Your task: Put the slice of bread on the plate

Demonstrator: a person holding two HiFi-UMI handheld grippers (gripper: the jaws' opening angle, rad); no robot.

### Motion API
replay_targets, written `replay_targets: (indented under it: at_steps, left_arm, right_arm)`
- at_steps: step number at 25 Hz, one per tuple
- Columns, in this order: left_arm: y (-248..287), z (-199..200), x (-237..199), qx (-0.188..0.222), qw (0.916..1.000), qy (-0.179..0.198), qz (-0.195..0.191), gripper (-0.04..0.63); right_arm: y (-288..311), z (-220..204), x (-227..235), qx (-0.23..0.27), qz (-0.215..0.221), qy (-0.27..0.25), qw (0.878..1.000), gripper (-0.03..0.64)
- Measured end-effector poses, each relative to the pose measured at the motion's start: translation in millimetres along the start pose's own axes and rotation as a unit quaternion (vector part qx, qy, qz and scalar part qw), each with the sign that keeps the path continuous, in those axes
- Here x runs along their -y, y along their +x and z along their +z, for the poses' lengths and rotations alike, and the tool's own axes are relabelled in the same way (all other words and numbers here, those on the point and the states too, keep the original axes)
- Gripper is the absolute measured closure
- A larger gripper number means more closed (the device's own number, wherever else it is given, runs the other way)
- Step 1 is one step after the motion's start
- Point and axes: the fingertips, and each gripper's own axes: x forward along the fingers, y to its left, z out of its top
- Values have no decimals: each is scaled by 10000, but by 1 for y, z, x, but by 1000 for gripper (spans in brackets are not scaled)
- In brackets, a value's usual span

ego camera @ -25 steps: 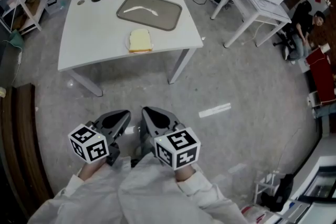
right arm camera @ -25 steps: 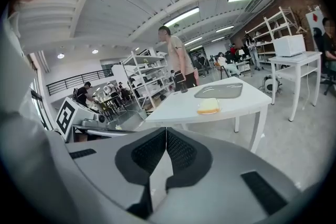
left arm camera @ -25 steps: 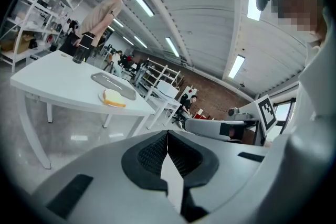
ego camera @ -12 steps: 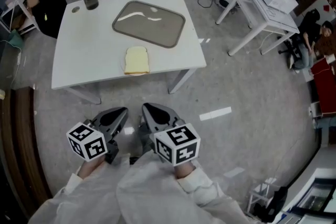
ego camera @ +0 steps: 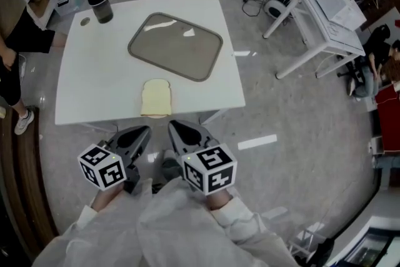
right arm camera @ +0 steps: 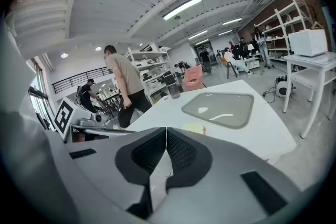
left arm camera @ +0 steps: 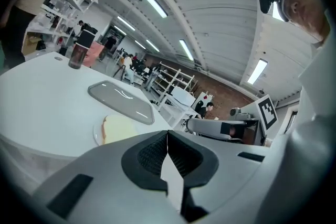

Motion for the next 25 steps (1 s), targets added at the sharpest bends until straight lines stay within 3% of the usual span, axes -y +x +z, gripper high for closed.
replay_targets:
  at_steps: [15, 25]
  left_arm:
    - [31, 16, -40, 2, 9985, -276, 483, 586]
    - [39, 17, -60, -199, 9976, -512, 421, 586]
  right_arm:
    - [37, 4, 45, -331, 108, 190, 9992, 601]
    - [57, -4, 60, -572, -35, 404, 9975, 601]
